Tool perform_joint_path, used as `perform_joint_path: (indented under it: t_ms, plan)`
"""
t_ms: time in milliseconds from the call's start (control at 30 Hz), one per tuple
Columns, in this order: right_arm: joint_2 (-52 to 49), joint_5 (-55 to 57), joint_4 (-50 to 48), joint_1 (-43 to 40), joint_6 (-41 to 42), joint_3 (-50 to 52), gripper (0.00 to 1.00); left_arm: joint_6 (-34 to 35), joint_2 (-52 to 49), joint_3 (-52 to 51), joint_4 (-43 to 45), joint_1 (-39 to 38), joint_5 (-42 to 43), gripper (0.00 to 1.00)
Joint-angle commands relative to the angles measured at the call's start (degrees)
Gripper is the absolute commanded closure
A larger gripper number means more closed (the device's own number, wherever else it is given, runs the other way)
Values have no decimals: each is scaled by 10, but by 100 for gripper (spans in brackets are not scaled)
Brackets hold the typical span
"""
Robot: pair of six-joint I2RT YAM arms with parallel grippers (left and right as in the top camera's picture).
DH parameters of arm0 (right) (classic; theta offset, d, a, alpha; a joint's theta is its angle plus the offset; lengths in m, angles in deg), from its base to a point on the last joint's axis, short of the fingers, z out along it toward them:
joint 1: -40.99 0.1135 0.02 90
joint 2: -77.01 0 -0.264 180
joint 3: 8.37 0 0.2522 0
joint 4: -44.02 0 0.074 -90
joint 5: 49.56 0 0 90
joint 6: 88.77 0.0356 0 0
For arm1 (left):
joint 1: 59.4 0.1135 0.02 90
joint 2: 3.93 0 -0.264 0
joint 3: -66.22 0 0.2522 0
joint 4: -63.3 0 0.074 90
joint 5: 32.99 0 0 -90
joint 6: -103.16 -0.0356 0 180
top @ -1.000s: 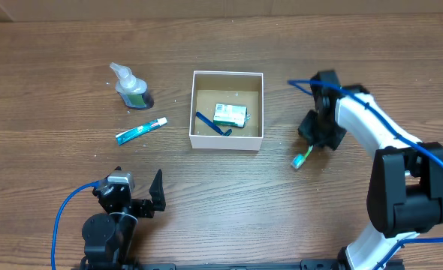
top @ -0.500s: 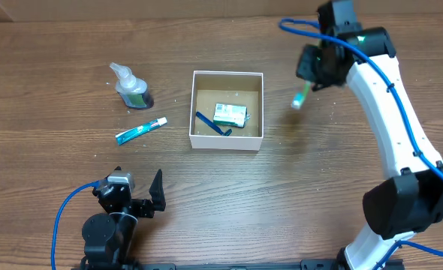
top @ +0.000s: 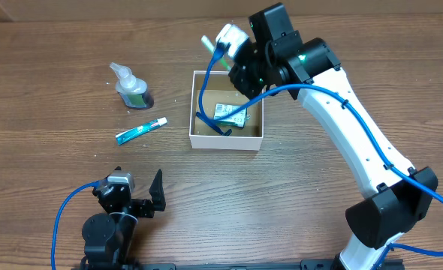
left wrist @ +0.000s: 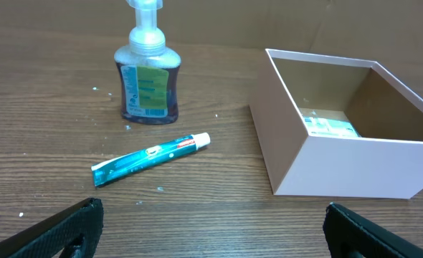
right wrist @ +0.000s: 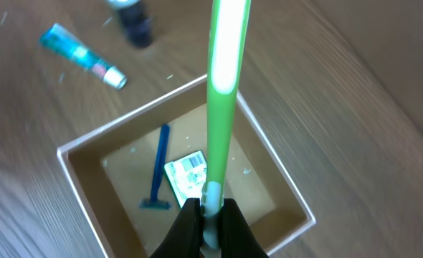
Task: Pack container
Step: 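Carry the toothbrush into the box and open the right gripper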
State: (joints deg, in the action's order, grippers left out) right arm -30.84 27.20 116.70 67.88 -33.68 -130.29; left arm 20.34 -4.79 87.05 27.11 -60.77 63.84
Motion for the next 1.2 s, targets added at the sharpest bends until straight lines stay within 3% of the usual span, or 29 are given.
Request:
perform_joint_path:
  t_ms: [0,133,400,433,467,500,733,933,1033,1167]
  plan:
    - [3,-58,-1,-3,-154,38,96,6,7,-5,2,3,4,0]
    - [3,-74,-4,-3,-195,73,96,6,7,-5,2,3,4,0]
    - [3,-89,-39,-3,-197,121,96,6,7,-5,2,3,5,0]
    - [3,-89,-42,-3,-192,121,74,6,7,-5,2,3,5,0]
    - [3,-89,-50,-3,-173,121,41,6,7,-5,2,3,5,0]
    - [3,-89,-56,-3,-158,121,18,6,7,-5,2,3,5,0]
    - [28,-86,-54,-3,-10,86,18,6,7,-5,2,3,5,0]
    - [110,-29,-46,-12,187,73,8,6,7,-5,2,3,5,0]
    - [153,-9,-8,-23,285,73,0,6,7,-5,2,3,4,0]
    - [210,4,87,-37,382,73,0,6,7,-5,2,3,5,0]
